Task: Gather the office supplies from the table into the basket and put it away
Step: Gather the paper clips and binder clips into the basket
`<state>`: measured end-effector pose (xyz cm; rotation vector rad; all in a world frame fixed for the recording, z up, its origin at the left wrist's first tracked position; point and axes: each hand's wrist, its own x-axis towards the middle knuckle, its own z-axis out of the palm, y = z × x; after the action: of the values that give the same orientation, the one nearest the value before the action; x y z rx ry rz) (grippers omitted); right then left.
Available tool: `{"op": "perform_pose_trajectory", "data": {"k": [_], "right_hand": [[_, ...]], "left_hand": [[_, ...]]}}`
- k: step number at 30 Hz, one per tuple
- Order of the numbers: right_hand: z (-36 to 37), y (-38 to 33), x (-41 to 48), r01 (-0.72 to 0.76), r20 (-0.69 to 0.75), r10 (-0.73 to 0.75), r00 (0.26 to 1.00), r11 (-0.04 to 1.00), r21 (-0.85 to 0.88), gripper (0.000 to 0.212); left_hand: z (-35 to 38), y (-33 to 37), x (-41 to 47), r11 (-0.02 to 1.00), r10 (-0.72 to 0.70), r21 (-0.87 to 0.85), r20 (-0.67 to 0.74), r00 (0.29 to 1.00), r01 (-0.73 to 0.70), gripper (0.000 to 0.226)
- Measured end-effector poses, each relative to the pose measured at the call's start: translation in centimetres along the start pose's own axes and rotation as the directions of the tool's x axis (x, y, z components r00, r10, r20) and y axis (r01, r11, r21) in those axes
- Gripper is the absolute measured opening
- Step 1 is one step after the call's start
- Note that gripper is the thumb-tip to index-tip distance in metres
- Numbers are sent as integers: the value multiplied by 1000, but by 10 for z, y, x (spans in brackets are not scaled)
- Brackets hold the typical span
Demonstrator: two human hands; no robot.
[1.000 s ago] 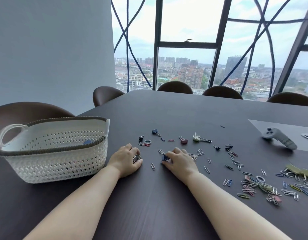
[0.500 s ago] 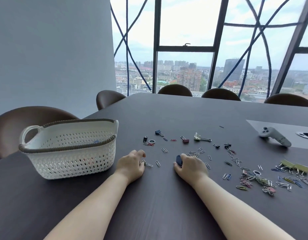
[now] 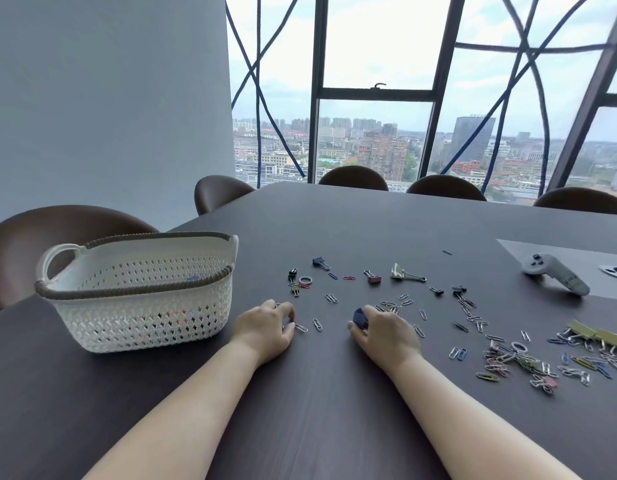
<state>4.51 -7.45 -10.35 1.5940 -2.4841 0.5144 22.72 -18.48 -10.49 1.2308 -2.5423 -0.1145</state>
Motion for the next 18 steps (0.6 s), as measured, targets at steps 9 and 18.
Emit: {"op": "perform_pose_trajectory", "data": {"k": [9,18], "right_hand": [[-9,-5,-5,57,-64,-55,996,998,33,37],[-60,-66,15,169,-226,-76,971,888,428,28]], "left_hand": [[-5,3,-10,995,76,-49,-180,981,-86,59],[-105,-3,-27,902,342,32,-664,665,-432,33]]}}
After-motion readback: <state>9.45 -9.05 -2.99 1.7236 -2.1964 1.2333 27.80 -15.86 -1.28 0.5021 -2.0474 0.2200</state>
